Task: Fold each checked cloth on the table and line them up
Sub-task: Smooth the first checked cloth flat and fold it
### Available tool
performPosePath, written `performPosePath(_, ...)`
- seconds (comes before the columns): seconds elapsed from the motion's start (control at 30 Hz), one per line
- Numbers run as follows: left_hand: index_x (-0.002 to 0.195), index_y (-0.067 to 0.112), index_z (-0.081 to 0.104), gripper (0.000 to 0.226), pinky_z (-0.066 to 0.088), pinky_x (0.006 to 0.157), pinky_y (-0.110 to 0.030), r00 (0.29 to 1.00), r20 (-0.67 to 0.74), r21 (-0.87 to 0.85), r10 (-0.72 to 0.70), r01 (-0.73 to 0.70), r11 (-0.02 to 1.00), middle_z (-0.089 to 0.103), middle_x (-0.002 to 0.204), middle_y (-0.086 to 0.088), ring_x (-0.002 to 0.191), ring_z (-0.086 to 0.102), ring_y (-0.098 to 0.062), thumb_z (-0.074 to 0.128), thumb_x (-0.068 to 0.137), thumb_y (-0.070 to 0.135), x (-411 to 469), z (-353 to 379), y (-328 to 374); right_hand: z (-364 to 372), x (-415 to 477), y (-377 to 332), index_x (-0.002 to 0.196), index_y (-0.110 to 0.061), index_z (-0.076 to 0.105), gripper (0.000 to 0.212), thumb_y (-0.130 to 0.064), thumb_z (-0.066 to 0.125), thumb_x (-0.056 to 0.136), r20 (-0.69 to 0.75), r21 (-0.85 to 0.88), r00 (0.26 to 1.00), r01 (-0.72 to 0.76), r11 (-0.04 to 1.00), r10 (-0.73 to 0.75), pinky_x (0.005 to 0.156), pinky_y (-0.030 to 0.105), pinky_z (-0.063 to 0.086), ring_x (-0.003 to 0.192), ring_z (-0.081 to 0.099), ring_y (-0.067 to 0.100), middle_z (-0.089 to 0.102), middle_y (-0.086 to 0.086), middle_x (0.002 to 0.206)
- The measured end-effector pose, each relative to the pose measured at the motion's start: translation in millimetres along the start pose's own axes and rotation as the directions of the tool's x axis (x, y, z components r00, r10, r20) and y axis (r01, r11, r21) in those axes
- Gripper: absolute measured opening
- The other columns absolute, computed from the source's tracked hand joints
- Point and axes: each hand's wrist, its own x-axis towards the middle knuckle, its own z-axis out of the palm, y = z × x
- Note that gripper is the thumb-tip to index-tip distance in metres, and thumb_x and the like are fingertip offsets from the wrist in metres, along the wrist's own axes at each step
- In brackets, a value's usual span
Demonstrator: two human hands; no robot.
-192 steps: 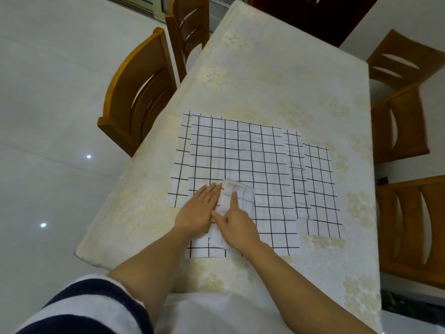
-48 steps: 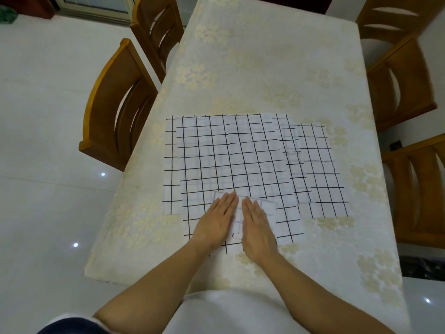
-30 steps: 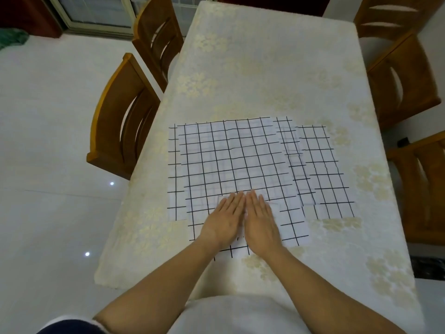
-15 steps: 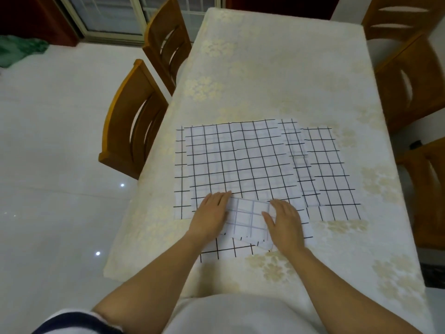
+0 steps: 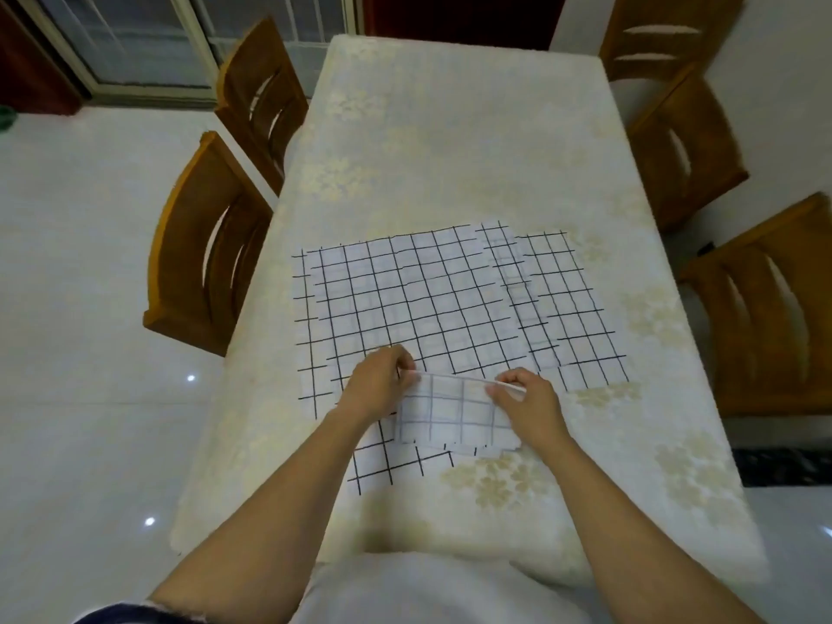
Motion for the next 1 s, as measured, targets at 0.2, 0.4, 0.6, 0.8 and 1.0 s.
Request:
performPosePath(0.2, 0.104, 0.029, 0.064, 0.013, 0.052, 0.077, -0.035, 0.996, 0.082, -0.448, -0.047, 0.079, 0.891, 0.065, 0.085, 0.006, 0.081, 0.064, -0.017, 0.071, 0.093, 0.029, -22, 26, 14, -26, -37, -11, 0.09, -0.014, 0.068, 0.006, -0.016, 0.073, 0.088, -0.119, 0.089, 0.993, 0.001, 0.996, 0.01, 0.066, 0.008, 0.042, 0.081, 0.059, -0.008, 0.067, -0.01, 0.09)
performPosePath(0.4, 0.092, 0.015, 0.068, 0.014, 0.045, 0.074, -0.031, 0.993, -0.005, -0.681, -0.121, 0.085, 0.727, 0.058, 0.074, 0.001, 0.073, 0.055, -0.01, 0.067, 0.096, 0.027, -47, 9, 33, -39, -51, -26, 0.097, -0.018, 0.071, 0.01, -0.021, 0.074, 0.087, -0.175, 0.205, 0.983, -0.011, 0.979, 0.048, 0.065, 0.019, 0.05, 0.083, 0.064, 0.006, 0.07, -0.008, 0.091)
performPosePath(0.6, 0.096, 0.018, 0.062, 0.018, 0.045, 0.068, -0.028, 0.964, -0.165, -0.736, -0.208, 0.02, 0.676, 0.06, 0.077, 0.002, 0.074, 0.054, -0.01, 0.059, 0.101, 0.035, -78, -26, 47, -35, -64, -37, 0.102, -0.012, 0.074, 0.014, -0.018, 0.072, 0.089, 0.059, 0.34, 0.996, -0.089, 0.936, 0.073, 0.077, 0.029, 0.058, 0.09, 0.073, 0.016, 0.077, 0.004, 0.098)
performPosePath(0.8, 0.11, 0.025, 0.063, 0.013, 0.058, 0.081, -0.049, 0.971, -0.161, -0.758, -0.176, -0.007, 0.652, 0.071, 0.109, -0.006, 0.096, 0.068, -0.02, 0.058, 0.102, 0.034, -138, -42, 65, -30, -84, -51, 0.104, -0.021, 0.071, 0.011, -0.025, 0.065, 0.095, 0.058, 0.391, 0.998, -0.024, 0.92, 0.001, 0.085, 0.036, 0.057, 0.097, 0.07, 0.016, 0.075, -0.002, 0.103)
performPosePath(1.0, 0.129, 0.015, 0.061, 0.029, 0.063, 0.076, -0.035, 0.966, -0.185, -0.691, -0.183, 0.005, 0.723, 0.07, 0.121, -0.003, 0.105, 0.07, -0.022, 0.05, 0.106, 0.029, -202, -40, 66, -9, -120, -42, 0.135, -0.016, 0.057, 0.065, -0.05, 0.074, 0.083, 0.06, 0.416, 0.996, 0.033, 0.909, -0.063, 0.106, 0.041, 0.045, 0.124, 0.056, 0.017, 0.058, -0.007, 0.134)
